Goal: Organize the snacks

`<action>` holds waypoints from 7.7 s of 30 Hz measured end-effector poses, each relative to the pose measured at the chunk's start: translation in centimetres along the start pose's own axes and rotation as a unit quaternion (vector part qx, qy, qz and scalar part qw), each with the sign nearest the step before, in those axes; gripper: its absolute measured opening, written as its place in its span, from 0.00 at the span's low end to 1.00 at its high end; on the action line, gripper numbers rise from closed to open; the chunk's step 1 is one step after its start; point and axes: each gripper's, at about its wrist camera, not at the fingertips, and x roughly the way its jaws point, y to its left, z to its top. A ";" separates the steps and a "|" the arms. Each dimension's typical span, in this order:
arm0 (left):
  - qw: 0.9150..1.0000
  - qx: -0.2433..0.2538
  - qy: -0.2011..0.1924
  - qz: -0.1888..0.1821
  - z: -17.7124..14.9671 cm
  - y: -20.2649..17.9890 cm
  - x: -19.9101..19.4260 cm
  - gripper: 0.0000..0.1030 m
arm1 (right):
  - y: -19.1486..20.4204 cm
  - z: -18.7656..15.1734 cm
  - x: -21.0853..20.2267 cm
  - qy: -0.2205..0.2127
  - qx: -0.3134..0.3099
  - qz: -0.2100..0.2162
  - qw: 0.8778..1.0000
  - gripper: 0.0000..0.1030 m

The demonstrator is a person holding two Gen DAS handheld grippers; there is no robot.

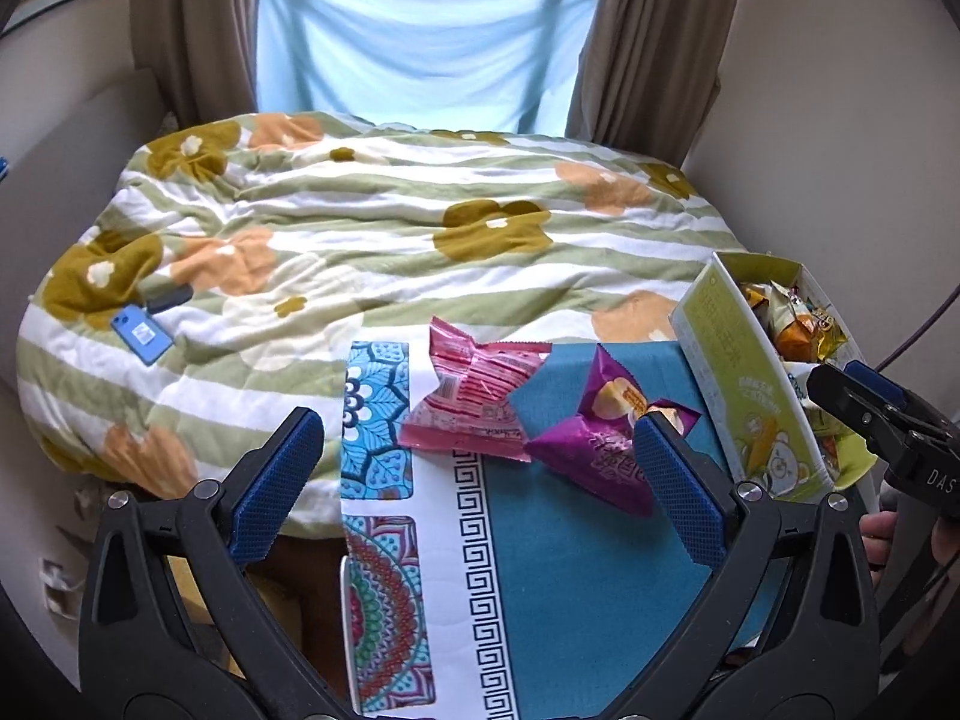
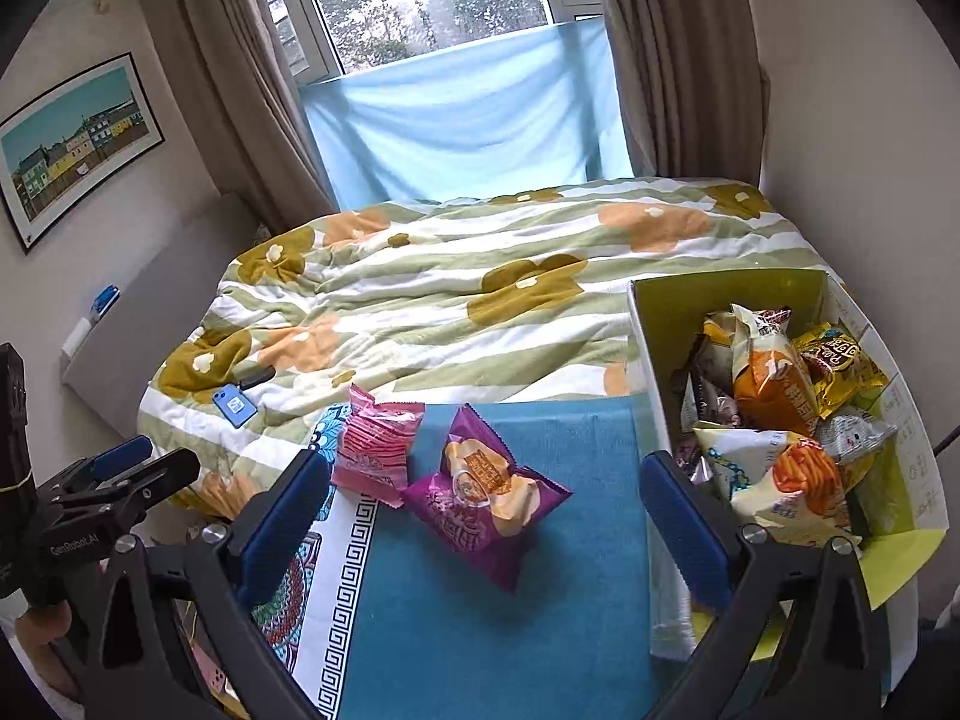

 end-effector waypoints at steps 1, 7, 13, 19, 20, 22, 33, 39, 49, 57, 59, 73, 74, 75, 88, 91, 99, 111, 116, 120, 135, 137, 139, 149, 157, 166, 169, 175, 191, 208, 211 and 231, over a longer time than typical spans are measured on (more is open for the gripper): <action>1.000 0.006 0.005 -0.004 0.3 0.5 0.6 0.99 | 0.7 -0.2 0.4 -0.005 0.004 -0.008 1.000 1.00; 0.998 0.037 0.032 -0.041 1.9 2.2 5.2 0.99 | 3.0 -1.5 3.9 -0.015 0.053 -0.039 0.998 1.00; 0.994 0.053 0.071 -0.067 2.1 2.3 10.9 0.99 | 2.3 -3.4 8.4 0.023 0.133 -0.063 0.989 1.00; 0.989 0.055 0.108 -0.088 1.1 2.5 16.5 0.99 | 0.7 -5.3 11.5 0.050 0.179 -0.084 0.979 1.00; 0.988 0.056 0.115 -0.090 0.9 2.5 17.5 0.99 | 0.4 -5.5 12.1 0.059 0.185 -0.078 0.978 1.00; 0.986 0.056 0.128 -0.094 0.5 2.6 19.2 0.99 | 0.1 -5.9 13.2 0.073 0.189 -0.076 0.976 1.00; 0.981 0.037 0.166 -0.091 -0.6 3.3 24.3 0.99 | -0.8 -6.3 17.1 0.101 0.202 -0.072 0.972 1.00; 0.976 0.041 0.183 -0.111 -0.9 2.6 25.4 0.75 | -1.1 -6.4 17.9 0.099 0.213 -0.060 0.970 1.00; 0.978 0.040 0.180 -0.098 -1.3 2.8 24.3 0.68 | -0.9 -6.7 18.8 0.113 0.214 -0.059 0.968 0.94; 0.979 0.032 0.177 -0.091 -1.9 3.5 23.3 0.68 | -0.8 -6.8 19.3 0.124 0.194 -0.063 0.971 0.75; 0.980 0.027 0.178 -0.089 -2.2 3.7 23.0 0.68 | -0.5 -6.8 19.6 0.130 0.184 -0.064 0.972 0.63; 0.988 0.051 0.128 -0.064 -1.3 2.6 15.5 0.68 | 0.7 -5.7 15.8 0.100 0.152 -0.052 0.982 0.54; 0.989 0.053 0.122 -0.064 -1.0 2.3 14.6 0.68 | 1.0 -5.4 15.2 0.093 0.147 -0.051 0.983 0.54; 0.990 0.054 0.115 -0.065 -0.6 2.0 13.8 0.68 | 1.2 -5.0 14.5 0.085 0.141 -0.050 0.985 0.54; 0.991 0.084 0.036 -0.095 3.3 -5.8 5.0 0.68 | 1.0 -0.1 3.2 -0.026 0.095 -0.051 0.994 0.54; 0.992 0.086 0.020 -0.095 3.5 -9.2 3.7 0.68 | -0.8 0.4 0.5 -0.047 0.091 -0.057 0.993 0.54; 0.991 0.074 0.001 -0.114 2.7 -20.8 1.9 0.68 | -9.3 1.3 -6.5 -0.074 0.074 -0.083 0.991 0.54; 0.993 0.046 0.037 -0.107 -1.5 -35.2 5.1 0.68 | -23.2 1.6 -10.7 -0.062 0.071 -0.075 0.993 0.54; 0.996 0.038 0.017 -0.083 -2.3 -37.3 5.5 0.99 | -26.3 1.3 -9.8 -0.033 0.066 -0.054 0.996 0.54; 0.997 0.026 0.015 -0.070 -2.5 -36.8 5.5 0.99 | -27.9 0.7 -9.1 -0.016 0.074 -0.036 0.996 0.54; 0.999 -0.042 -0.013 -0.017 -3.1 -32.1 2.1 0.99 | -28.7 1.0 -8.3 0.036 -0.011 -0.033 0.999 0.54; 0.999 -0.042 -0.014 -0.013 -3.1 -32.0 2.0 0.99 | -28.7 0.8 -7.4 0.063 -0.025 -0.029 0.997 0.54; 0.999 -0.040 -0.012 -0.008 -3.2 -32.1 1.8 0.99 | -28.7 0.2 -6.6 0.080 -0.026 -0.026 0.996 0.55; 1.000 -0.029 0.001 -0.007 -4.3 -31.9 1.4 0.99 | -29.1 -1.0 -7.1 0.042 0.009 -0.019 0.999 1.00; 0.999 -0.017 -0.030 -0.020 -4.6 -30.2 -2.3 0.99 | -27.5 -1.0 -9.9 0.009 0.014 -0.041 0.999 1.00; 0.995 0.011 -0.094 -0.009 -5.4 -26.4 -11.0 0.99 | -19.6 -1.4 -15.7 -0.057 -0.023 -0.043 0.997 1.00; 0.993 0.014 -0.114 0.006 -6.4 -25.1 -13.9 0.99 | -16.4 -2.0 -17.5 -0.070 -0.027 -0.037 0.996 1.00; 0.990 0.024 -0.130 0.041 -9.4 -23.0 -17.8 0.99 | -10.9 -4.5 -20.3 -0.085 -0.043 -0.055 0.994 1.00; 0.988 0.017 -0.148 0.037 -13.8 -20.4 -22.0 0.99 | -5.7 -10.1 -22.8 -0.095 -0.049 -0.105 0.989 1.00; 0.988 0.012 -0.150 0.041 -13.8 -20.1 -21.8 0.99 | -4.9 -10.1 -22.9 -0.098 -0.054 -0.101 0.989 1.00; 0.988 0.012 -0.150 0.041 -13.8 -20.1 -21.8 0.99 | -4.9 -10.1 -22.9 -0.098 -0.054 -0.101 0.989 1.00; 0.989 0.013 -0.145 0.039 -13.3 -19.5 -21.1 0.99 | -5.1 -10.0 -22.5 -0.097 -0.053 -0.103 0.988 1.00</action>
